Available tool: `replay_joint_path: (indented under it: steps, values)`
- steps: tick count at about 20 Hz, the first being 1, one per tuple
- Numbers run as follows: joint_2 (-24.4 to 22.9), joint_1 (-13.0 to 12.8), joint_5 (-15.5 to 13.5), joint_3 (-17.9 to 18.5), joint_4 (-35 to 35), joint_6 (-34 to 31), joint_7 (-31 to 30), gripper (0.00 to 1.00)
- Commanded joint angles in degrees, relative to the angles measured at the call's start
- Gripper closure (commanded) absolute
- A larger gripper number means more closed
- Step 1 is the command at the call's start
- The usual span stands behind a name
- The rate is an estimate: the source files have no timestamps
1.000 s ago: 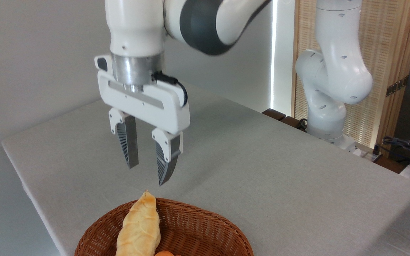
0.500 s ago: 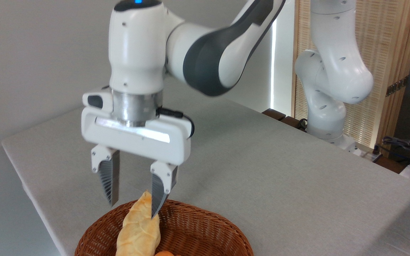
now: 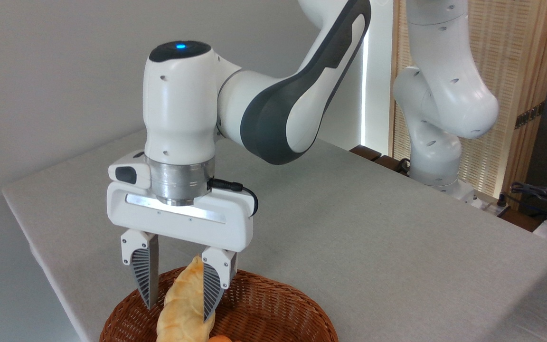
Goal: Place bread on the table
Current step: 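Lower the open gripper around the bread roll in the wicker basket, then close the gripper on the bread roll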
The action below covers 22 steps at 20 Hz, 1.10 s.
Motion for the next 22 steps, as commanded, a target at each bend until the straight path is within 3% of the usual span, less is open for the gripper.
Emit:
replay_joint_path:
  steps: [1,2,9,12,13,16,22]
  values:
    - [1.1,0.1,4.3,0.2,0.3,0.7,0.2,0.0]
    - [1.4,0.1,5.8,0.2,0.3,0.7,0.2,0.0]
    - [2.2,0.0,7.3,0.0,0.3,0.7,0.3,0.02]
    - [2.3,0.0,7.3,-0.1,0.3,0.7,0.2,0.18]
    - [2.3,0.0,7.3,-0.1,0.4,0.7,0.2,0.3]
    - [2.3,0.0,7.3,-0.1,0.4,0.7,0.2,0.51]
    - [2.2,0.0,7.1,-0.2,0.5,0.8,0.2,0.53]
